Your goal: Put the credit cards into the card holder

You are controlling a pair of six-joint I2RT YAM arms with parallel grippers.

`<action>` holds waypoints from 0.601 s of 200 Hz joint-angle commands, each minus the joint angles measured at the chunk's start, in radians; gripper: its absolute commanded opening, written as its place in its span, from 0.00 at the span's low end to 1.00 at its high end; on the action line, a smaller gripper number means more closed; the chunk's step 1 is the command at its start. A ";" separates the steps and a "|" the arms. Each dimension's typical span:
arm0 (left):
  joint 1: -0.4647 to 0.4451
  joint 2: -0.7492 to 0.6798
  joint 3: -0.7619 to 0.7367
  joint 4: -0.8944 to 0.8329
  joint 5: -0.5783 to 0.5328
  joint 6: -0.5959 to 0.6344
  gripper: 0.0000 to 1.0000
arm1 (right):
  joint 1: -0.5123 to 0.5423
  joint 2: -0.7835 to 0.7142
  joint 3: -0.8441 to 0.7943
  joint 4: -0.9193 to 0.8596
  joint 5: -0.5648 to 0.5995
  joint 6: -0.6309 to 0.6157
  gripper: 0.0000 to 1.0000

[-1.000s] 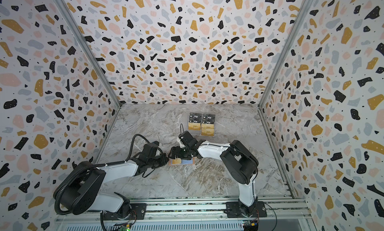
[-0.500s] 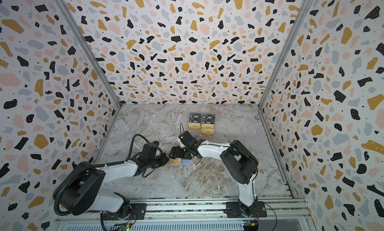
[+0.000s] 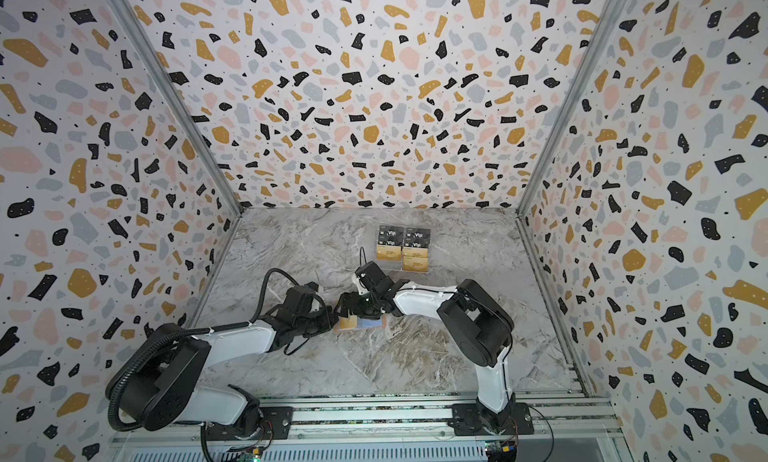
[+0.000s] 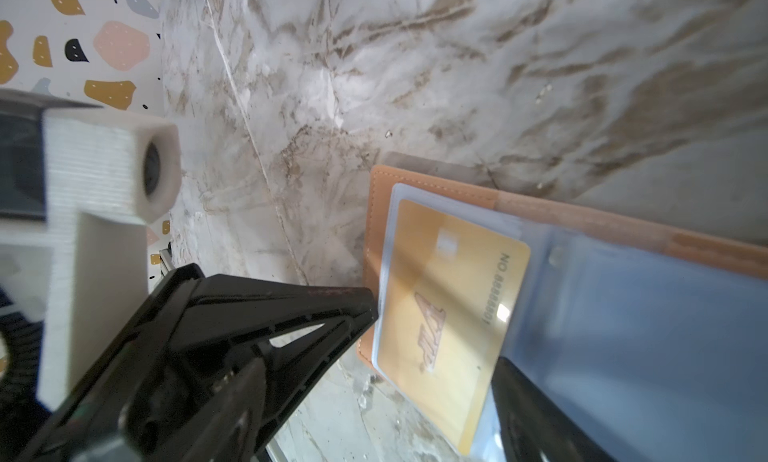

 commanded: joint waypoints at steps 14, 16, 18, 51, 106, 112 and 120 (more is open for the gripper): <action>0.002 -0.027 -0.008 0.012 -0.002 0.000 0.03 | 0.008 -0.007 0.034 -0.007 -0.010 -0.019 0.86; 0.003 -0.029 -0.006 0.006 -0.006 0.003 0.04 | 0.007 -0.010 0.033 -0.011 -0.007 -0.023 0.86; 0.003 -0.030 -0.004 0.002 -0.007 0.005 0.04 | 0.007 -0.012 0.032 -0.014 -0.003 -0.027 0.86; 0.006 -0.068 0.061 -0.125 -0.054 0.053 0.15 | -0.032 -0.083 -0.020 -0.035 0.031 -0.077 0.86; -0.004 -0.079 0.158 -0.206 0.032 0.071 0.26 | -0.126 -0.177 -0.097 0.003 -0.029 -0.151 0.78; -0.009 -0.073 0.163 -0.191 0.050 0.061 0.25 | -0.138 -0.172 -0.104 0.009 -0.048 -0.167 0.74; -0.019 -0.062 0.169 -0.164 0.074 0.043 0.25 | -0.154 -0.162 -0.109 0.012 -0.068 -0.188 0.68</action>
